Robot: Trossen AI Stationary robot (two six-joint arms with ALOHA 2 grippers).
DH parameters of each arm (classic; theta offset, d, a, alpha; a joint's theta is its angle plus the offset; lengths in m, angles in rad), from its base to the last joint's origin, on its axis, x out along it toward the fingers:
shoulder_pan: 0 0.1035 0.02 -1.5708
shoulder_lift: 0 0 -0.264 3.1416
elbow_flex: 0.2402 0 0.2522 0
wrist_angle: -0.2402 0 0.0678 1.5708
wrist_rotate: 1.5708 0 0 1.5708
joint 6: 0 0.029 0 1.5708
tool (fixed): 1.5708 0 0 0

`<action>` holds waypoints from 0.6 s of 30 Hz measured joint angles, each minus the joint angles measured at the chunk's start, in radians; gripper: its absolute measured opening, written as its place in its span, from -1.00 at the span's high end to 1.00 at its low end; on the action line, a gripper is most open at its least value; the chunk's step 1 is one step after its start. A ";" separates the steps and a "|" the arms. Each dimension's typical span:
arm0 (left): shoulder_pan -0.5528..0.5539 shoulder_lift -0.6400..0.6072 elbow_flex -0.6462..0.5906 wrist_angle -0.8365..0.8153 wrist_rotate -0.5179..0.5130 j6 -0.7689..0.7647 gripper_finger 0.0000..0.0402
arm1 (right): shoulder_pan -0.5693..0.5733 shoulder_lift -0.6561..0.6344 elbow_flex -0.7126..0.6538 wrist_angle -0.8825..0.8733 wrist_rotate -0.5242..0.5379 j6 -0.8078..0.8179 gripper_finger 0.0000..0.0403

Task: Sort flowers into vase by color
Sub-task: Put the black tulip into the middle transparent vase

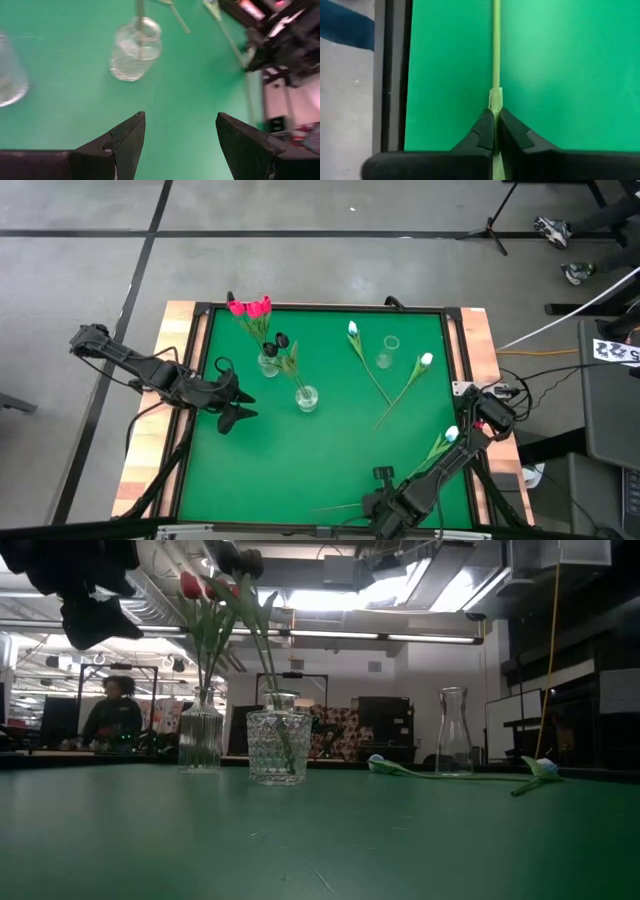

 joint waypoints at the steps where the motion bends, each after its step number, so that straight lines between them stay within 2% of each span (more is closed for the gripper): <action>1: 0.000 0.000 0.000 0.018 0.012 -0.001 -0.19 | -0.012 0.000 0.022 -0.027 0.008 -0.017 0.94; 11: 0.000 0.000 0.000 0.143 0.056 -0.012 -0.19 | -0.146 -0.001 0.248 -0.371 0.107 -0.314 0.97; 18: 0.000 0.000 0.000 0.223 0.097 -0.012 -0.19 | -0.235 -0.002 0.364 -0.487 0.186 -0.495 0.94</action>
